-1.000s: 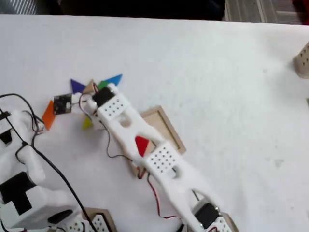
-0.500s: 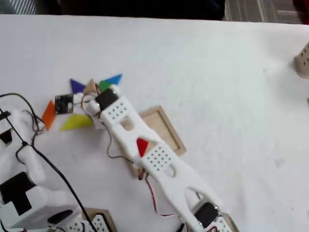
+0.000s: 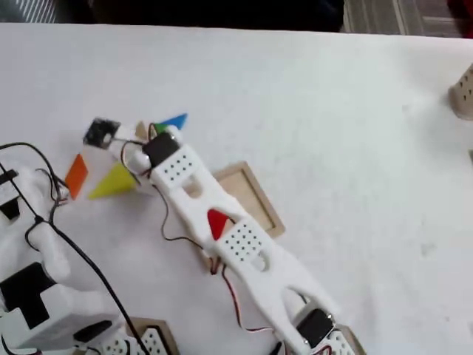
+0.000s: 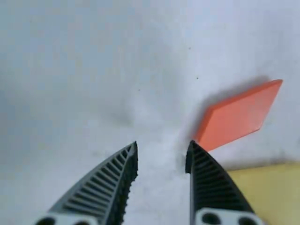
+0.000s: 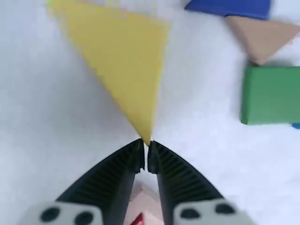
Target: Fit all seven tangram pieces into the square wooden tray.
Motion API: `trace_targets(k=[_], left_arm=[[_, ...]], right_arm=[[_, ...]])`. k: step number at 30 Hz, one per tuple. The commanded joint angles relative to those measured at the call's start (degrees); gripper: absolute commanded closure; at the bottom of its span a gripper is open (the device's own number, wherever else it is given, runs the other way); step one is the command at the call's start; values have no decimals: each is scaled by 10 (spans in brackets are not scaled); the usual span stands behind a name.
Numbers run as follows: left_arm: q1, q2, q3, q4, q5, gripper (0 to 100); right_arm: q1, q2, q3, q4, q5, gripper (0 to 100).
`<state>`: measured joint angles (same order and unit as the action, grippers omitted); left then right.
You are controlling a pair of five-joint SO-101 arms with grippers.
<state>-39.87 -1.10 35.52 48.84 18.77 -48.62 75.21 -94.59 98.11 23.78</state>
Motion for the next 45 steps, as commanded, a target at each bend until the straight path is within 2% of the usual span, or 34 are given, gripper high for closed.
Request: trace_targets(k=[1, 5, 7, 12, 19, 26, 32, 37, 40, 45], left_arm=[[7, -22, -3, -10, 7, 819], [6, -22, -3, -10, 8, 819], [0, -22, -3, -10, 8, 819], [-4, -22, -3, -10, 9, 819], [-4, -22, -3, -11, 8, 819], [-4, -23, -3, -11, 7, 819], [-10, -23, -3, -11, 7, 819], [-10, -23, -3, -11, 7, 819], [-27, -23, -4, -11, 9, 819], [-73, -25, -7, -11, 31, 819]], right_arm=[[-35, -58, -3, 2, -38, 932], [-44, -29, -4, -36, 18, 745], [-37, -9, -6, -56, 63, 685], [-38, 18, -7, -95, 134, 677], [-63, 7, -6, -57, 244, 676], [-73, 12, -1, -106, 251, 678], [-73, 33, 59, -179, 250, 680], [-71, 25, 69, -182, 249, 680], [-68, 22, 69, -155, 264, 729], [-63, 21, 69, -117, 298, 991]])
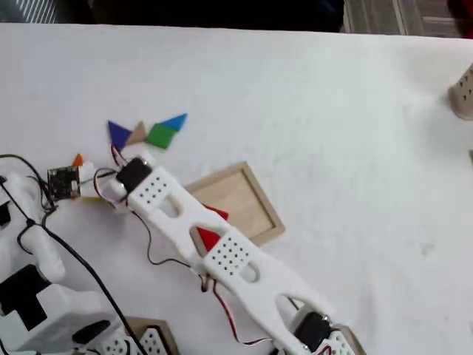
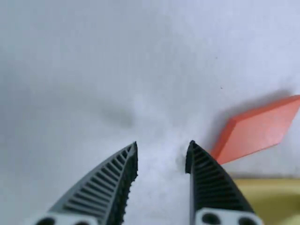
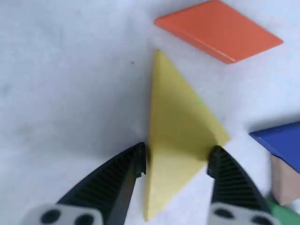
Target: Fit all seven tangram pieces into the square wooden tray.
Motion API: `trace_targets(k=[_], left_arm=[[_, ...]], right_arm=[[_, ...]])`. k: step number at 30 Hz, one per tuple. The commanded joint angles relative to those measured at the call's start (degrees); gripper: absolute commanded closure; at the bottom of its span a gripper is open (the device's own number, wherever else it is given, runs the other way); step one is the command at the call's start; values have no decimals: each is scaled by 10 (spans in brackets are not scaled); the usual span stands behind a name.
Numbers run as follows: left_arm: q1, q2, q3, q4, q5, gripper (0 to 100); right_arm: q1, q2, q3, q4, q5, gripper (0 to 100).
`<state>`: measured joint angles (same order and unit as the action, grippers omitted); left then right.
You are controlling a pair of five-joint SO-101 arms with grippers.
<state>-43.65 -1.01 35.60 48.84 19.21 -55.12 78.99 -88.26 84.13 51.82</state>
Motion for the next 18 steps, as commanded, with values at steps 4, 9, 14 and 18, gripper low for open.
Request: trace_targets(k=[4, 9, 14, 18], left_arm=[[-50, -26, -7, -19, 61, 819], [-50, -25, -4, -27, 62, 820], [-51, -25, -6, -27, 63, 820], [-72, -27, -8, -27, 65, 820]], right_arm=[[18, -17, 3, 68, 17, 980], [50, -16, 2, 146, 11, 981], [80, -21, -27, 140, -101, 981], [71, -29, -73, 87, -258, 981]])
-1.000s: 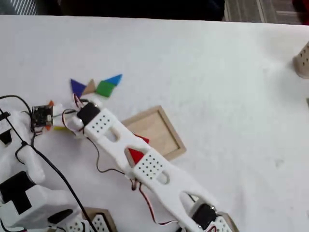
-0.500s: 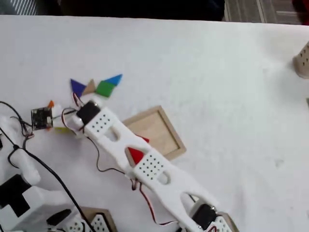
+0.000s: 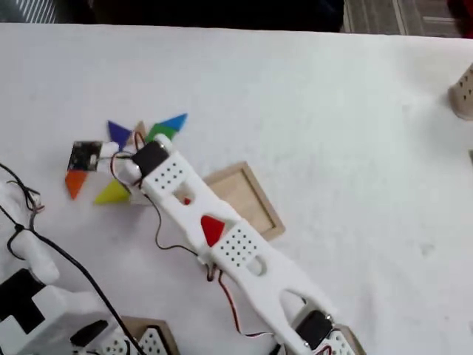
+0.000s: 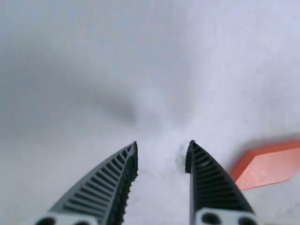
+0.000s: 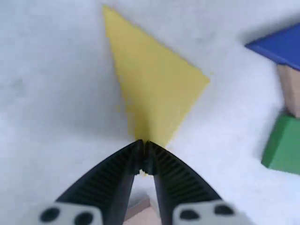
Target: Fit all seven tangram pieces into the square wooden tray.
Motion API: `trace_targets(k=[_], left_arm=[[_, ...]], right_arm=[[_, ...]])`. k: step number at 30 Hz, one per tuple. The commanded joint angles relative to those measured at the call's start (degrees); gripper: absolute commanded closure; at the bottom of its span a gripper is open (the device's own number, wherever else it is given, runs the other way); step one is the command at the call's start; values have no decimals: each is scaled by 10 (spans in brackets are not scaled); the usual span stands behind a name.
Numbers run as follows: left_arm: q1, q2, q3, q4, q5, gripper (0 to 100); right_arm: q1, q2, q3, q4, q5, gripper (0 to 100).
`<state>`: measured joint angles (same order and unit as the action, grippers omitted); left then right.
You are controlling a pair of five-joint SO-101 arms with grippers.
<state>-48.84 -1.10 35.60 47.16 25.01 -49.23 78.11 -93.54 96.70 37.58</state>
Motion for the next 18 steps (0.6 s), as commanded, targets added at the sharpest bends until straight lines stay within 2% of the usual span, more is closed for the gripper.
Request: trace_targets(k=[1, 3, 5, 8, 18], left_arm=[[-22, -26, -8, -11, 7, 820], [-22, -26, -8, -11, 7, 820], [-22, -26, -8, -11, 7, 820], [-22, -26, -8, -11, 7, 820], [-20, -26, -6, -25, 7, 820]], right_arm=[[11, -25, -18, -58, -164, 981], [11, -29, -9, -102, -243, 981], [11, -20, -10, -156, -273, 980], [11, 0, -13, -218, -268, 980], [-36, 7, -9, -226, -258, 980]])
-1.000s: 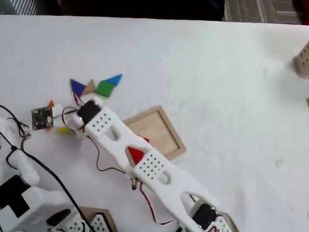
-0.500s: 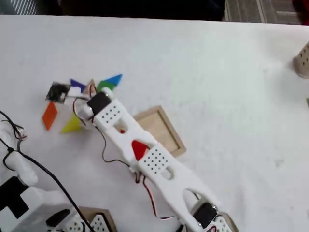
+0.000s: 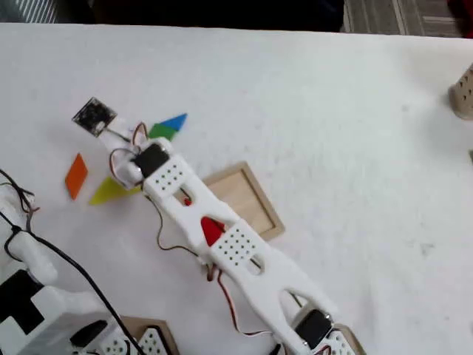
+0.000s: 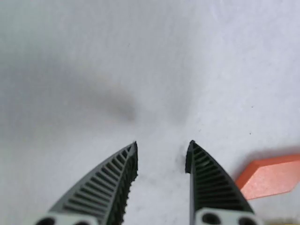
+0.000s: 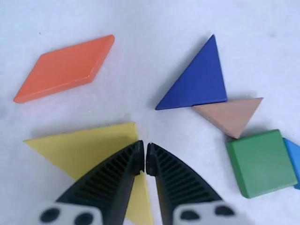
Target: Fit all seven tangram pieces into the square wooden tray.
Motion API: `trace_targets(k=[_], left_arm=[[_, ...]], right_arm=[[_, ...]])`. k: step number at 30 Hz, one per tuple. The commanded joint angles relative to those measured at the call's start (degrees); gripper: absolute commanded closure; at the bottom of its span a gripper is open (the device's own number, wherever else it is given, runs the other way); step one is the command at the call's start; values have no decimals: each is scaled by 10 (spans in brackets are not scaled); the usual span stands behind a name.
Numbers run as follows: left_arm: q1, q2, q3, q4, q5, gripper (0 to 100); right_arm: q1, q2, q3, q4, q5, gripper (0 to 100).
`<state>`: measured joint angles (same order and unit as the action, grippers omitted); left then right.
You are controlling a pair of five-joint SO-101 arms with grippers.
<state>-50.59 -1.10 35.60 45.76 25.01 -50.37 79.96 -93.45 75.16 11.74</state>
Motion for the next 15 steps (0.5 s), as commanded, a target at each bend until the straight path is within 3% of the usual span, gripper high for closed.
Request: trace_targets(k=[1, 15], left_arm=[[-2, -26, -6, -11, 7, 820], [-2, -26, -4, -11, 7, 820]], right_arm=[[-28, -6, -10, -9, 0, 980], [-22, 20, -5, 25, 0, 981]])
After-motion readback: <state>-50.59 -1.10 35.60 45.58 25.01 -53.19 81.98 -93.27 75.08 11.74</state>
